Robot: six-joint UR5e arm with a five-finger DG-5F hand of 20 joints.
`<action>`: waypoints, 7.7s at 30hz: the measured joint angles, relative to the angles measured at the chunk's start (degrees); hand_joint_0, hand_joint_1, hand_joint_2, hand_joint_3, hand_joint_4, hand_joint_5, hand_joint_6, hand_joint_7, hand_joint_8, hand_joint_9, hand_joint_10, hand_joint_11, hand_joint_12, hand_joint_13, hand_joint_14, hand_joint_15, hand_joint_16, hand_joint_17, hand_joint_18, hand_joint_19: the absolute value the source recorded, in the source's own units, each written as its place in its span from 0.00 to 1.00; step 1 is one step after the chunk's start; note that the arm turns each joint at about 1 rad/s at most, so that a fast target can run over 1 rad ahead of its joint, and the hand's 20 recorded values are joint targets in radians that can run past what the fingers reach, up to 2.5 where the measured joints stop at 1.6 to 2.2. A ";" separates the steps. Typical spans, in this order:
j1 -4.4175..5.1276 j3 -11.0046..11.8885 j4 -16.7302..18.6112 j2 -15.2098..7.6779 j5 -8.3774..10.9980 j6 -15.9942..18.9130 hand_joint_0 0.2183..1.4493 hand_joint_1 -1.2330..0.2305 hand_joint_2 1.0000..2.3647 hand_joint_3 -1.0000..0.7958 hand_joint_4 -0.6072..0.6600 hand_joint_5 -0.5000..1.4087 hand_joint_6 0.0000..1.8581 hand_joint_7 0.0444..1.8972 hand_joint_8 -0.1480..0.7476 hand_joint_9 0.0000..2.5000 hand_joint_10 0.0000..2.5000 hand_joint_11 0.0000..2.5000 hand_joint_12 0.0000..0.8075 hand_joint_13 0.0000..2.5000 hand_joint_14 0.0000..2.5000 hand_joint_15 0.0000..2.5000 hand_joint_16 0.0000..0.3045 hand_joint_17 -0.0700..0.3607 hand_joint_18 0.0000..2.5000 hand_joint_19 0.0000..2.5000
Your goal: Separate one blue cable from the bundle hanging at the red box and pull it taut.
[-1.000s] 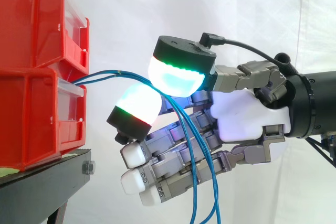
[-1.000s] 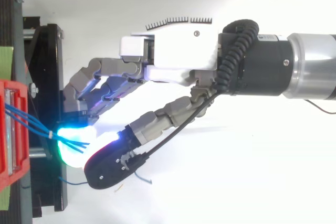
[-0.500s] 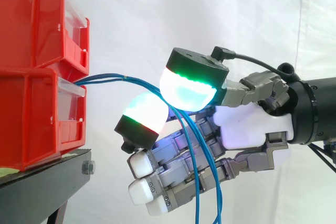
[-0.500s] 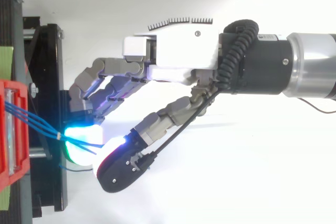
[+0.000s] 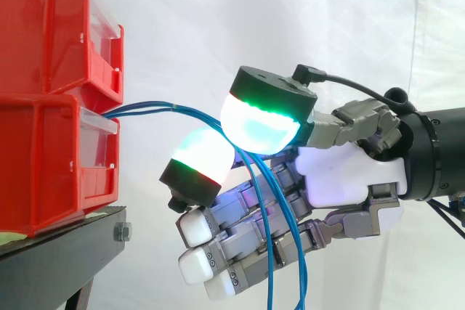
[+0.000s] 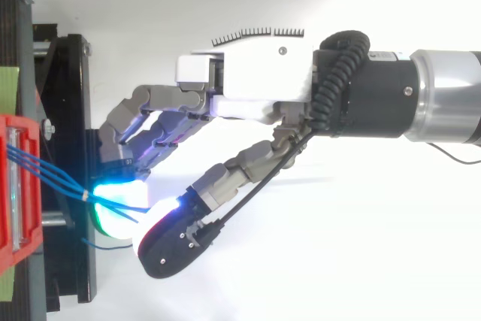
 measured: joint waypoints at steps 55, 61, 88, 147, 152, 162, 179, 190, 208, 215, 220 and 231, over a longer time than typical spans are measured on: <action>0.04 -0.05 0.00 0.00 -0.43 -0.26 0.30 0.30 0.01 0.46 0.50 0.19 0.47 0.56 0.52 0.37 0.01 0.31 0.38 0.30 0.00 0.11 0.10 0.32 0.26 0.08; 0.04 -0.05 0.01 0.00 -0.43 -0.27 0.37 0.22 0.01 0.41 0.44 0.17 0.48 0.56 0.48 0.35 0.01 0.31 0.35 0.29 0.00 0.11 0.09 0.30 0.25 0.09; -0.57 -1.69 1.40 -0.01 -0.52 -3.40 0.30 0.48 0.00 0.28 0.51 0.20 0.46 0.59 0.49 0.40 0.01 0.32 0.35 0.32 0.00 0.13 0.09 0.30 0.28 0.12; -0.52 -1.72 2.51 -0.01 -0.52 -5.36 0.29 0.28 0.01 0.45 0.44 0.21 0.48 0.64 0.50 0.39 0.01 0.29 0.40 0.33 0.01 0.15 0.12 0.35 0.31 0.13; -0.49 -1.72 2.51 -0.01 -0.51 -5.36 0.39 0.20 0.01 0.36 0.39 0.18 0.49 0.63 0.47 0.36 0.01 0.30 0.37 0.31 0.01 0.16 0.10 0.32 0.29 0.14; -0.49 -1.73 2.52 -0.01 -0.52 -5.76 0.36 0.17 0.00 0.28 0.40 0.20 0.49 0.68 0.46 0.38 0.01 0.31 0.35 0.33 0.01 0.16 0.09 0.31 0.30 0.13; -0.49 -1.72 2.55 -0.01 -0.52 -5.96 0.19 0.40 0.00 0.28 0.48 0.22 0.45 0.59 0.50 0.41 0.01 0.29 0.40 0.34 0.01 0.16 0.12 0.36 0.32 0.13; -0.41 -1.72 2.64 -0.01 -0.47 -6.20 0.29 0.32 0.01 0.42 0.46 0.21 0.47 0.62 0.51 0.40 0.01 0.30 0.41 0.33 0.01 0.16 0.13 0.36 0.32 0.14; -0.47 -1.72 2.45 -0.01 -0.52 -6.23 0.38 0.20 0.00 0.28 0.38 0.18 0.50 0.65 0.45 0.36 0.01 0.31 0.36 0.31 0.01 0.16 0.10 0.33 0.30 0.14; -0.49 -1.72 2.45 -0.01 -0.52 -6.25 0.29 0.15 0.00 0.28 0.46 0.20 0.49 0.58 0.46 0.37 0.01 0.31 0.36 0.32 0.01 0.17 0.11 0.33 0.30 0.14; -0.50 -1.73 2.59 -0.01 -0.52 -6.55 0.21 0.23 0.00 0.28 0.50 0.20 0.47 0.56 0.49 0.39 0.01 0.31 0.40 0.33 0.01 0.16 0.12 0.36 0.32 0.14; -0.43 -1.75 2.64 -0.01 -0.52 -7.02 0.31 0.46 0.00 0.28 0.49 0.20 0.45 0.58 0.47 0.39 0.01 0.32 0.37 0.32 0.01 0.17 0.11 0.33 0.30 0.17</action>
